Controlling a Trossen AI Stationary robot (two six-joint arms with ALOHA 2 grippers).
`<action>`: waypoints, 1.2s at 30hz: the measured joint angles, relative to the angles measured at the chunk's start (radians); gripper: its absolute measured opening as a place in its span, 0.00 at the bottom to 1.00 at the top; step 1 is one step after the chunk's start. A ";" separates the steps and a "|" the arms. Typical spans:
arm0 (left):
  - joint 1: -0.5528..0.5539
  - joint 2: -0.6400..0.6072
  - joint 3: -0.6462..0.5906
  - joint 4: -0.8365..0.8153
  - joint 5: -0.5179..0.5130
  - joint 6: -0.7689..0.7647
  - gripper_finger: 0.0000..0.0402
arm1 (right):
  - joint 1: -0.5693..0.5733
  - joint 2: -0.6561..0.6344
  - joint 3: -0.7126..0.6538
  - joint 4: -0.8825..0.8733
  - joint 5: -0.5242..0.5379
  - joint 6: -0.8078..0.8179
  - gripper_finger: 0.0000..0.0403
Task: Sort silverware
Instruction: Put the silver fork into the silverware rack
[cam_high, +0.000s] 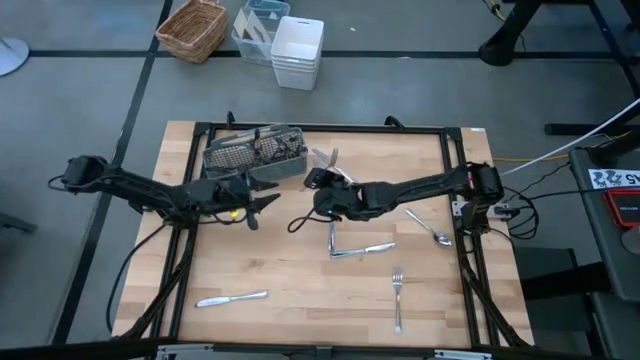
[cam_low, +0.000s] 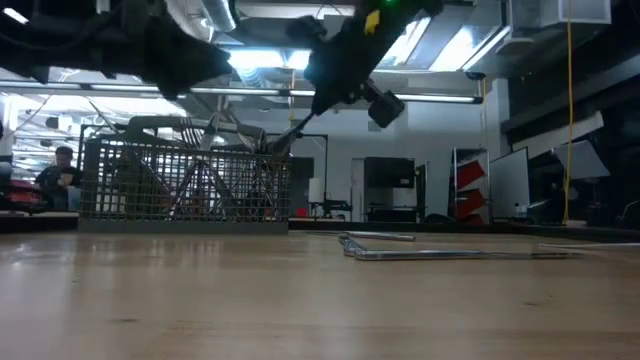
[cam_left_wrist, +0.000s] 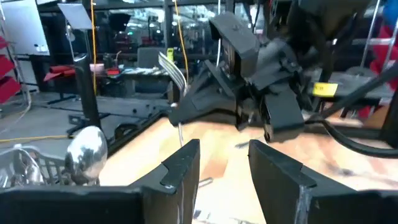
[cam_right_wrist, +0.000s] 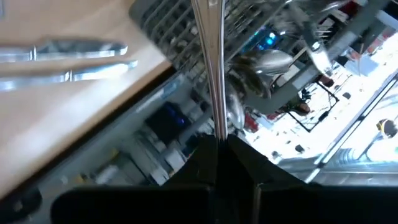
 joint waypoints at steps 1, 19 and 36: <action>0.003 0.026 0.000 0.022 0.000 0.018 0.33 | 0.001 0.008 0.000 0.002 0.015 -0.027 0.06; 0.119 0.305 0.213 0.149 0.026 -0.141 0.33 | 0.114 0.067 0.000 0.048 -0.022 -0.308 0.06; 0.116 0.368 0.352 -0.086 0.063 -0.510 0.33 | 0.132 0.075 0.000 0.049 -0.045 -0.379 0.06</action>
